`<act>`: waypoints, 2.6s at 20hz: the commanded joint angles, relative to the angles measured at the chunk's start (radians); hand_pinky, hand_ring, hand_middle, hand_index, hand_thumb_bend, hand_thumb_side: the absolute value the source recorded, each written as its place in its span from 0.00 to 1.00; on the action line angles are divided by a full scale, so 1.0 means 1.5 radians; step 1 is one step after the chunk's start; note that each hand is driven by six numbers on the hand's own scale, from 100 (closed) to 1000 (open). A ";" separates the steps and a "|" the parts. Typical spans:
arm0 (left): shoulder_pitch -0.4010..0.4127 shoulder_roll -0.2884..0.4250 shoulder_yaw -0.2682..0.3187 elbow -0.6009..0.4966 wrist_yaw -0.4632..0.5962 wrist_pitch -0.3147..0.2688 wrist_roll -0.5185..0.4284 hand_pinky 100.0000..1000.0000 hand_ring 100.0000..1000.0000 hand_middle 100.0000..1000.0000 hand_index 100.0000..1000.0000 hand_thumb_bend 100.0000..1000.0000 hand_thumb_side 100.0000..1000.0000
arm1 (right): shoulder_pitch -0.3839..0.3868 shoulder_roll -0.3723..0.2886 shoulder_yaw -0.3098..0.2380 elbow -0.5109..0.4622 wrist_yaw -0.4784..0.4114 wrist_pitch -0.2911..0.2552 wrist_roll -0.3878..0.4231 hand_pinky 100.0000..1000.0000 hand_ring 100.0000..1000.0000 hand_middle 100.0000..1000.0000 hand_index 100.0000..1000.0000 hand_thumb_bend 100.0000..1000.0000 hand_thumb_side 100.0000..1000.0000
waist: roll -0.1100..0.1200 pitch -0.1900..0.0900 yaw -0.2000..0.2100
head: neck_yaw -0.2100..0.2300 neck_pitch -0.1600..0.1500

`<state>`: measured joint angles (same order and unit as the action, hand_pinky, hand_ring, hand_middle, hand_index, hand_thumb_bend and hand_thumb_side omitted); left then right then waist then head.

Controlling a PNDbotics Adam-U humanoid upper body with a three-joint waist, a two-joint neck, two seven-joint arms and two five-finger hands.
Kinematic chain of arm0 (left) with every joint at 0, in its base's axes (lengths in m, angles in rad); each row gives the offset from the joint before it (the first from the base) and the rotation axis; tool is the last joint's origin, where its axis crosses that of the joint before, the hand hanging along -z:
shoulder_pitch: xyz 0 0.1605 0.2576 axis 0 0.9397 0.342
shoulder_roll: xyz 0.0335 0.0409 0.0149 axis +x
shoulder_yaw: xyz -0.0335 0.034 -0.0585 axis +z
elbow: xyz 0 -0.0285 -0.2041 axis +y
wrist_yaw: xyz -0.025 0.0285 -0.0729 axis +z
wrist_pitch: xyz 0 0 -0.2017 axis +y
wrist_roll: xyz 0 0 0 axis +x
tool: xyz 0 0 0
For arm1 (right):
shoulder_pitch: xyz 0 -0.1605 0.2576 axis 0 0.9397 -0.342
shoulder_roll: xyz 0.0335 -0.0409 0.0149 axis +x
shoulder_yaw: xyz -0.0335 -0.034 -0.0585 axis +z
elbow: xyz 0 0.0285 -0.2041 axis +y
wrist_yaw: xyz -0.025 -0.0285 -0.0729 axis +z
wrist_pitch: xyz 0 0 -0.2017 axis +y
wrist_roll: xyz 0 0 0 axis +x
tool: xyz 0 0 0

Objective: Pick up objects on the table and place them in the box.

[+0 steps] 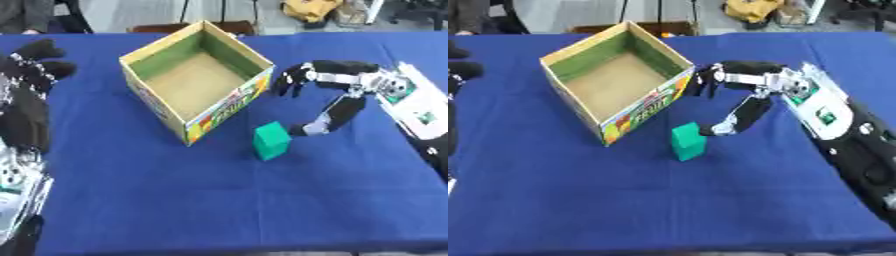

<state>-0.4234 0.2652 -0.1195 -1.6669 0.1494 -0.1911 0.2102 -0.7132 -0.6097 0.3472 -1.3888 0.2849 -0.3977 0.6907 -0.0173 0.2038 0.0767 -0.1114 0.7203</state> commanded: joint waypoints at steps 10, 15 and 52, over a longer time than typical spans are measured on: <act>-0.010 0.004 0.001 -0.009 0.003 -0.002 -0.003 0.67 0.57 0.58 0.72 0.55 1.00 | -0.012 0.030 0.003 0.051 0.036 -0.013 0.021 0.64 0.76 0.78 0.84 0.32 0.32 | 0.002 -0.010 0.004 | -0.004 -0.005; -0.011 0.004 0.001 -0.009 0.004 -0.002 -0.004 0.67 0.57 0.58 0.72 0.55 1.00 | -0.014 0.042 -0.005 0.082 0.054 -0.016 0.015 0.63 0.76 0.78 0.84 0.32 0.33 | 0.004 -0.008 0.008 | -0.006 -0.007; -0.012 0.002 0.002 -0.009 0.004 -0.001 -0.003 0.67 0.57 0.58 0.72 0.55 1.00 | 0.003 0.075 0.008 0.119 0.206 -0.074 -0.129 0.40 0.35 0.29 0.45 0.00 0.00 | 0.008 -0.008 0.007 | -0.007 -0.008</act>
<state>-0.4302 0.2639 -0.1197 -1.6653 0.1544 -0.1913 0.2059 -0.6985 -0.4787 0.3589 -1.1920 0.5763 -0.5080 0.5231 -0.0073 0.2087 0.0876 -0.1201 0.7146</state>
